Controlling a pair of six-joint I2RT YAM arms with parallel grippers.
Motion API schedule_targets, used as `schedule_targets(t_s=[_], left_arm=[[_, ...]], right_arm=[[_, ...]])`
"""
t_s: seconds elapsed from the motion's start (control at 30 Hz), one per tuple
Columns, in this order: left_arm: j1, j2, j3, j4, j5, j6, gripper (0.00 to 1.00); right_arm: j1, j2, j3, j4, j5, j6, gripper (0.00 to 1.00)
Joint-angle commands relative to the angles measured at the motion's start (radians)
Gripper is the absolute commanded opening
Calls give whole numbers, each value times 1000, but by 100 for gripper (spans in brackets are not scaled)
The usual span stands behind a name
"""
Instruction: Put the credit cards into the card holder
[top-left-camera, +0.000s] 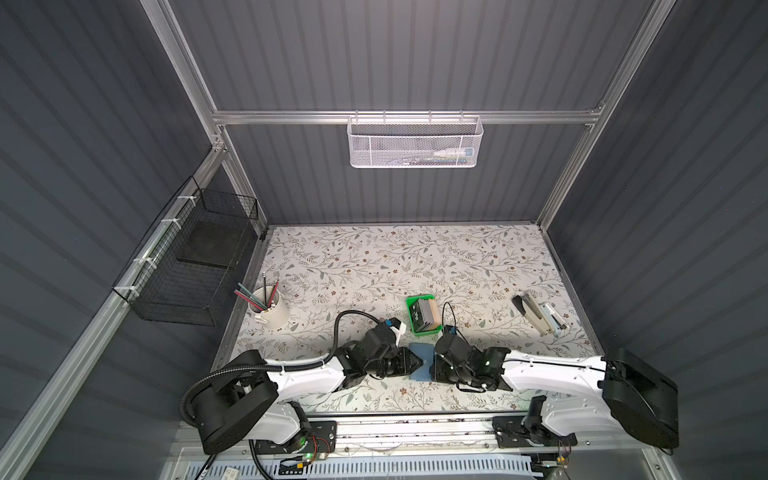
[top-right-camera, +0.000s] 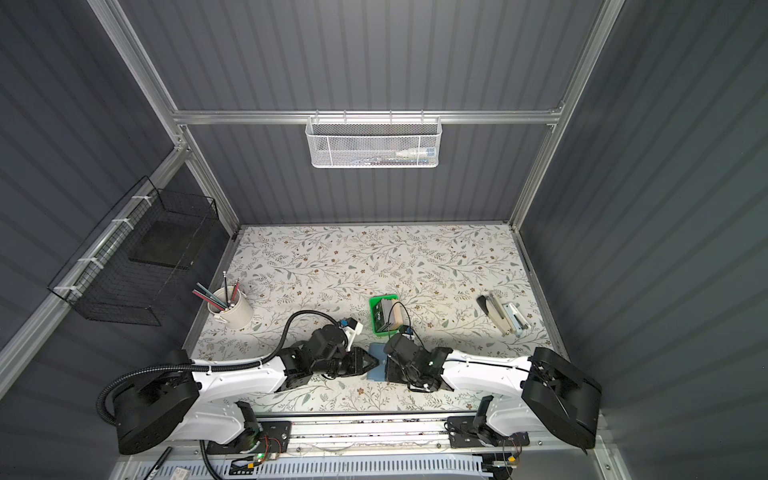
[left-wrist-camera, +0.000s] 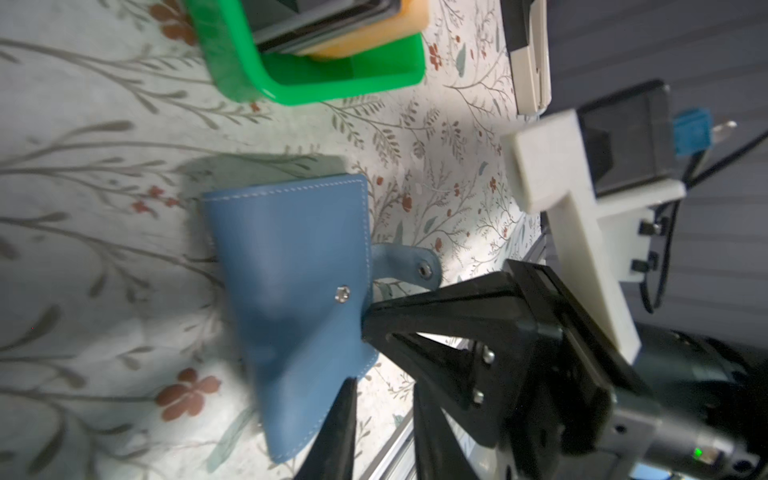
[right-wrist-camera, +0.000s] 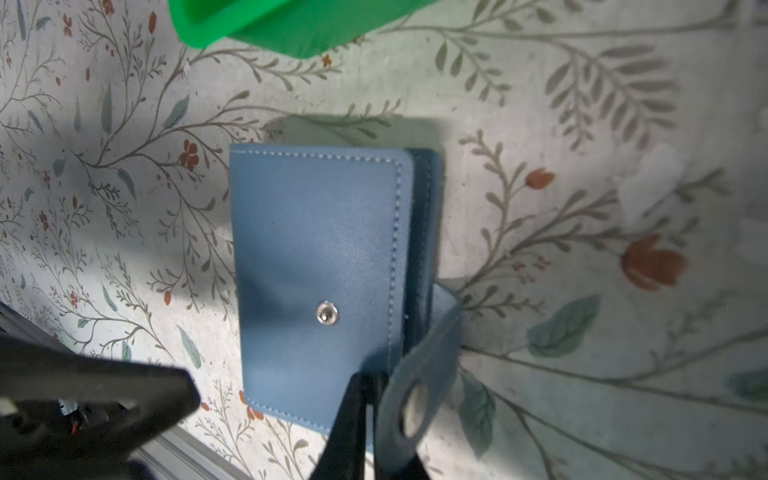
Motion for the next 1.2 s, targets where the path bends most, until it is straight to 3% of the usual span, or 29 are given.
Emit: schedule_targets(t_s=[0.0,0.53,0.97,1.17], left_arm=[[6,13,30,-123,-10,47,26],[-33,109,25,-135,-93,-19,27],[-75,111,9,-169,-183,-106,24],[-89,100,1,-158,-192,-131,24]], right_arm=[[-1,6,-19,-60,28,8,10],[2,-46,35,-121,36,-28,11],[-8,-162,130,-296,84,-80,14],[-66,-176,157,-385,75,-104,15]])
